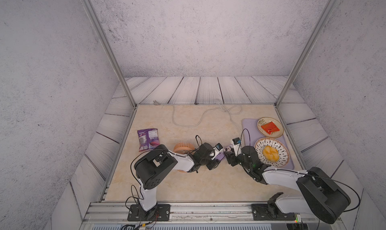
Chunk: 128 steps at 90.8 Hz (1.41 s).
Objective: Unplug the desk fan from the power strip
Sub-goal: Remove the plug from the socket.
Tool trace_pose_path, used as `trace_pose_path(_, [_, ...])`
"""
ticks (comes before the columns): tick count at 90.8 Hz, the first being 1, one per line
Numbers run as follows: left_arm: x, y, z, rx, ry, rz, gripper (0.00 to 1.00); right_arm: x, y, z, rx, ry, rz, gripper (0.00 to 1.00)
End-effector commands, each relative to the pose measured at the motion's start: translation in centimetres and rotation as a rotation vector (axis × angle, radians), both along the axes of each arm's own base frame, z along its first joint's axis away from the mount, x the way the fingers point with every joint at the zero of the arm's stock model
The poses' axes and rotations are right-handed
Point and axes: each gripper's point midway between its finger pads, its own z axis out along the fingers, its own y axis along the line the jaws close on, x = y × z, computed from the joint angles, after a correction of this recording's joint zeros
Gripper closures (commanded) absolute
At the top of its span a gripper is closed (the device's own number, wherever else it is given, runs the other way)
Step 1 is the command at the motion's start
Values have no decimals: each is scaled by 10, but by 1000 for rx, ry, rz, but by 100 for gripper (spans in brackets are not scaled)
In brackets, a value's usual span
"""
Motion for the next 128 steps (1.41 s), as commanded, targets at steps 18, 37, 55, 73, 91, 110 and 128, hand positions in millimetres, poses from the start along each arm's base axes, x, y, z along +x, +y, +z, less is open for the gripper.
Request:
trace_pose_path(18, [2, -6, 15, -23, -12, -13, 92, 1, 3, -4, -13, 11, 6, 48])
trace_pose_path(37, [2, -7, 16, -31, -10, -16, 92, 1, 4, -6, -6, 14, 10, 54])
trace_pose_path(55, [2, -8, 16, -32, -10, -15, 92, -1, 6, -3, -11, 10, 19, 56])
trace_pose_path(73, [2, -8, 15, -33, -9, -15, 92, -4, 11, -6, -37, 14, 41, 57])
trace_pose_path(91, [3, -9, 17, -35, -12, -13, 92, -8, 18, -10, -72, 11, 72, 58])
trace_pose_path(110, [2, -8, 14, -34, -4, -10, 92, -12, 22, -12, -94, 0, 83, 59])
trace_pose_path(128, [2, -8, 14, -36, -1, -10, 92, -9, 15, -9, -101, -11, 43, 60])
